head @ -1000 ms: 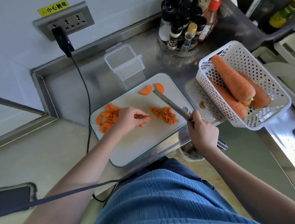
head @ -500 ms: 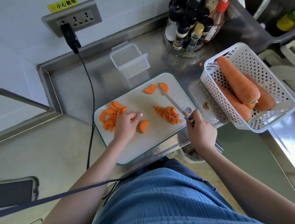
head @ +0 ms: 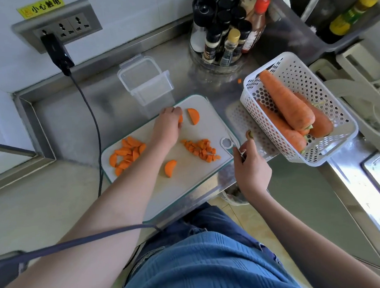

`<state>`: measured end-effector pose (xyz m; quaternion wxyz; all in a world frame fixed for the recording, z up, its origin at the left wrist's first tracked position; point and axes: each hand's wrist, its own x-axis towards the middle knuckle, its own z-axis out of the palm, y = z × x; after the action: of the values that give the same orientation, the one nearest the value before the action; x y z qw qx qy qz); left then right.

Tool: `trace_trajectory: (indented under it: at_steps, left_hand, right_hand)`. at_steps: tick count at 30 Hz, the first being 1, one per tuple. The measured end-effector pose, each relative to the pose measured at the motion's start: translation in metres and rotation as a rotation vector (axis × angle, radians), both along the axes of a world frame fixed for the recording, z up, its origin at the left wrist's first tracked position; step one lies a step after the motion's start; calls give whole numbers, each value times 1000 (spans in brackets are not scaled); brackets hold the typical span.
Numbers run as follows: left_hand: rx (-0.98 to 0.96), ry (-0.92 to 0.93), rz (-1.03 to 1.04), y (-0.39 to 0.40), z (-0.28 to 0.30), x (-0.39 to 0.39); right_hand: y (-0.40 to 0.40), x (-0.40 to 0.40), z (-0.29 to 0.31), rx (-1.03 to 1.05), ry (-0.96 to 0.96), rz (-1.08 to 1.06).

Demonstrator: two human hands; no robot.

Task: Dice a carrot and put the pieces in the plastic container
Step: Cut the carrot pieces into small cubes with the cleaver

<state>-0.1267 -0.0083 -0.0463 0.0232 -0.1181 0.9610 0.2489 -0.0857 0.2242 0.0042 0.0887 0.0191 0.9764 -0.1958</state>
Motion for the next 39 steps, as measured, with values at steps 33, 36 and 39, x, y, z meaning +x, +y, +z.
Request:
trace_trajectory:
  at_steps: [33, 36, 39]
  left_hand:
    - [-23, 88, -800, 6, 12, 143]
    - [30, 88, -548, -3, 17, 148]
    - [165, -62, -368, -13, 19, 137]
  right_hand:
    - [-18, 18, -8, -86, -19, 101]
    - [-19, 17, -7, -95, -19, 103]
    - [-20, 16, -7, -93, -22, 105]
